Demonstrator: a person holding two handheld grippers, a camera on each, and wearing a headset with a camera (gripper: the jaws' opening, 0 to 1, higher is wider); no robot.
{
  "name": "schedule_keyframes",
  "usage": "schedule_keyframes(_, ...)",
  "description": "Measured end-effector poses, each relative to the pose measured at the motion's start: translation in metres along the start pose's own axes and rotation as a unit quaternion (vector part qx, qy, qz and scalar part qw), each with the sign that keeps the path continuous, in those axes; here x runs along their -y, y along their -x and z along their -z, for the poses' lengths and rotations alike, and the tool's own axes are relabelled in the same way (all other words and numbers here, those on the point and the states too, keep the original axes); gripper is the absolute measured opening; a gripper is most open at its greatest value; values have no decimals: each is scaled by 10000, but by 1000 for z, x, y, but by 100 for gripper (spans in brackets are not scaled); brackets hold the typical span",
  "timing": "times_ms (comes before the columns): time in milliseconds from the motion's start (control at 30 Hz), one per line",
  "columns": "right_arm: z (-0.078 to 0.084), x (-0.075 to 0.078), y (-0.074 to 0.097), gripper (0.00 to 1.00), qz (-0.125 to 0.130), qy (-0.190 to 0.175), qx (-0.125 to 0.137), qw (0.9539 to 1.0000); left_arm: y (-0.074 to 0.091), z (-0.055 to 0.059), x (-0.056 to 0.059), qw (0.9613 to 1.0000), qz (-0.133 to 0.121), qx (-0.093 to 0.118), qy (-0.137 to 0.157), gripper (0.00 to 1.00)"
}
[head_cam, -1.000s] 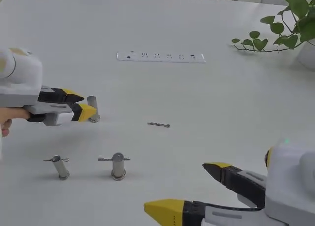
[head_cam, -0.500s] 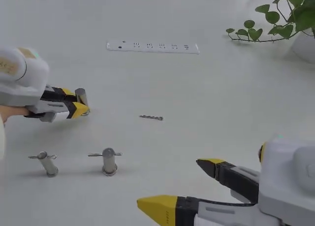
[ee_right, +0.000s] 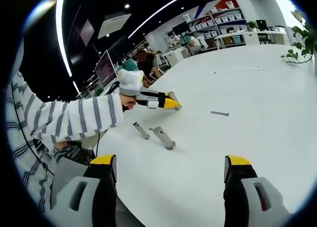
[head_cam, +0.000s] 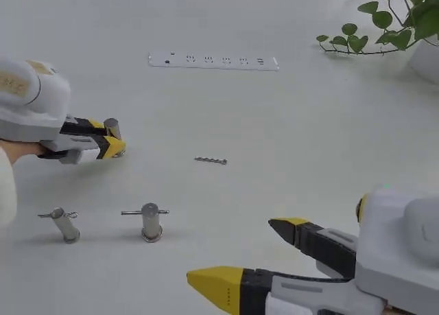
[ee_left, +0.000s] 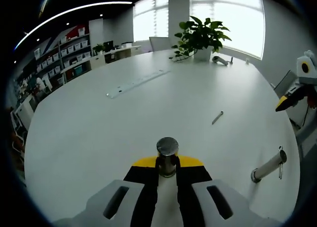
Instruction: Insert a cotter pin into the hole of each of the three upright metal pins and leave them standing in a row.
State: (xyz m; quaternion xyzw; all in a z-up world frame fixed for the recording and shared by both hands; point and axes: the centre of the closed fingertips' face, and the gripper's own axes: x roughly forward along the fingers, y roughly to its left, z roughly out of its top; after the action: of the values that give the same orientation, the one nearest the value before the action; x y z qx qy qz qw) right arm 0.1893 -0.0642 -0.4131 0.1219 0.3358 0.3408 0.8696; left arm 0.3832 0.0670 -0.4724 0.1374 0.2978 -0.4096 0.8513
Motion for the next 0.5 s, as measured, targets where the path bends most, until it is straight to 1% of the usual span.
schedule_keyframes(100,-1,-1,0,88,-16,6,6,10000,0,0,1,10000,-20,-5,-75,9)
schedule_keyframes(167,-1,0,0,88,-16,24,16,10000,1,-2,2,9999,-27,70,-78,8)
schedule_keyframes(200,-1,0,0,88,-11,21,21,10000,2,-6,3,9998,-3,178,-36,8)
schedule_keyframes(233,-1,0,0,88,-8,21,31,10000,3,-12,5,9994,21,337,74,8)
schedule_keyframes(267,-1,0,0,88,-8,20,33,10000,5,-15,5,9993,14,354,109,8)
schedule_keyframes(367,-1,0,1,88,-17,64,14,10000,13,-26,4,9989,-38,459,61,9)
schedule_keyframes(433,-1,-1,1,88,-26,92,9,10000,21,-35,3,9980,-36,620,116,8)
schedule_keyframes(500,-2,-2,2,88,-35,125,24,9999,30,-40,3,9973,-40,711,191,9)
